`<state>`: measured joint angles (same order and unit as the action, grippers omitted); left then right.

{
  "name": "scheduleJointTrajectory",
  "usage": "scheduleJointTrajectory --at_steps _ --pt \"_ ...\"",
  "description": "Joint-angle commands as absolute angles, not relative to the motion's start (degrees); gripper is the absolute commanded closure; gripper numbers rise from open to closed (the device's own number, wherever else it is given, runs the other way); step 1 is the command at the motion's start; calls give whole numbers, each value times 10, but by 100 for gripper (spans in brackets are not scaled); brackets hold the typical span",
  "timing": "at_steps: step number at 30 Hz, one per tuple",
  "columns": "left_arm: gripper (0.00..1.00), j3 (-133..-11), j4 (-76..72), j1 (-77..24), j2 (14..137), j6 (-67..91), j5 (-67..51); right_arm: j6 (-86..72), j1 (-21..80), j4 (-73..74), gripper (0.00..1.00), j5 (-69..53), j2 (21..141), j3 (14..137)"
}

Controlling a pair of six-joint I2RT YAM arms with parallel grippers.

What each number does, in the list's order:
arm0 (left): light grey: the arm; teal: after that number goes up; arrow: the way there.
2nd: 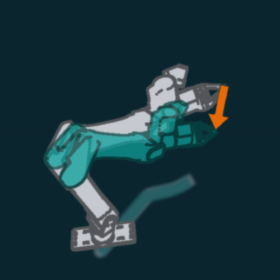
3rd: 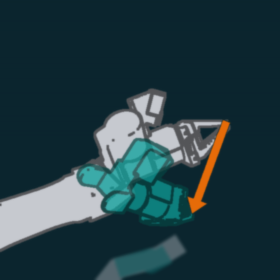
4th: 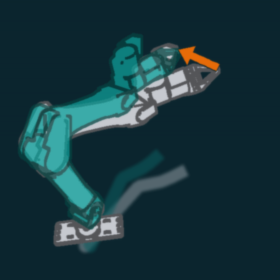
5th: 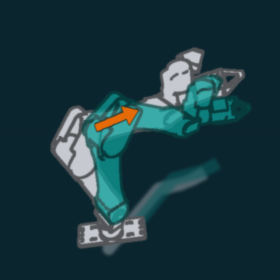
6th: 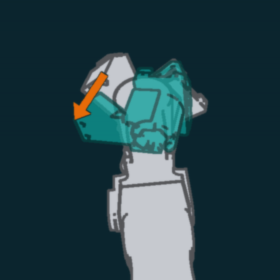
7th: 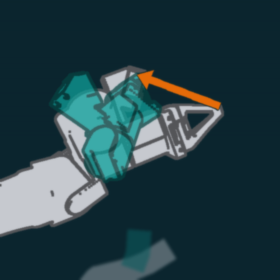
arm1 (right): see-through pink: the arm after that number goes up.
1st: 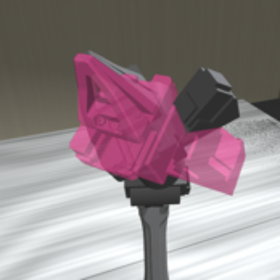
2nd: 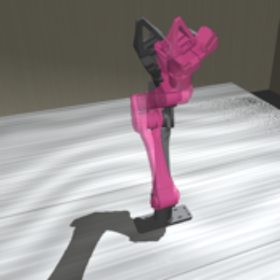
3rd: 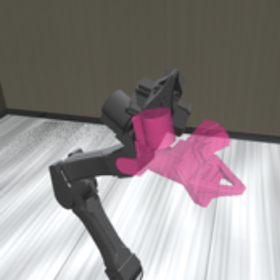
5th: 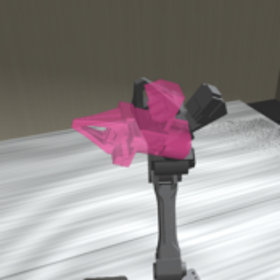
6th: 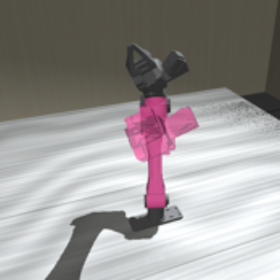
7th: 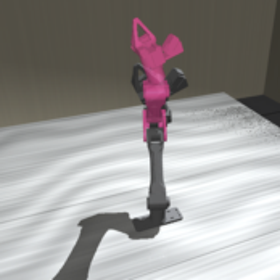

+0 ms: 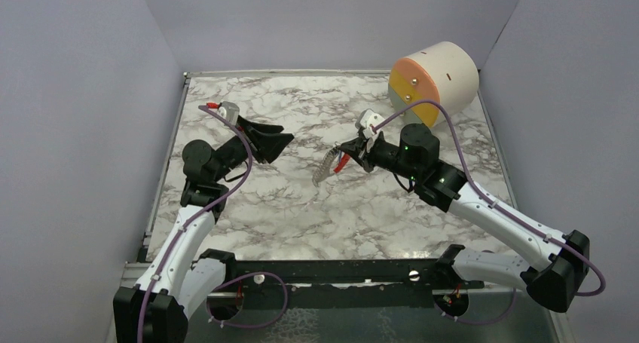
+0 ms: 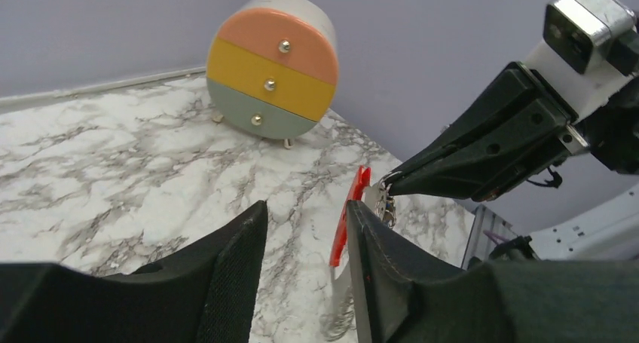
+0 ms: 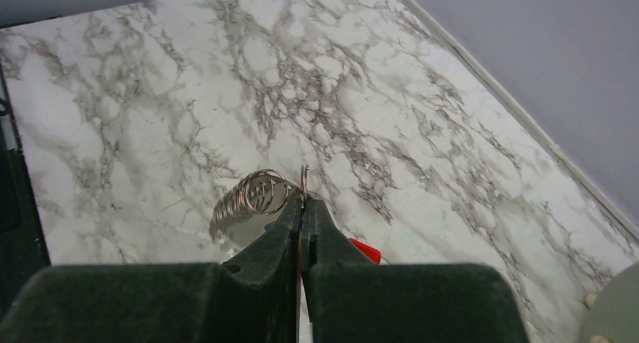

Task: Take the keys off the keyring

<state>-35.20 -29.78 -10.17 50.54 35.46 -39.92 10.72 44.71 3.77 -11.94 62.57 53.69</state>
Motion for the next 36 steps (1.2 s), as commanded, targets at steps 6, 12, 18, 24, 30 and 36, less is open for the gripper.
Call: scheduleJointTrajectory --at_steps 6,12,18,24,30,36 --pt "62 -365 -351 -221 529 261 -496 98 470 65 99 -185 622 537" --pt "63 -352 -350 -242 528 205 -513 98 478 66 99 -183 626 531" --pt "64 -345 -350 -249 546 180 -518 98 481 66 99 -193 627 533" --pt "67 -348 -351 -266 577 147 -539 96 486 65 99 -206 628 536" --pt "69 -353 -350 -280 589 113 -542 95 489 66 99 -209 634 537" --pt "80 -363 -351 -294 596 97 -537 96 493 67 99 -207 641 541"
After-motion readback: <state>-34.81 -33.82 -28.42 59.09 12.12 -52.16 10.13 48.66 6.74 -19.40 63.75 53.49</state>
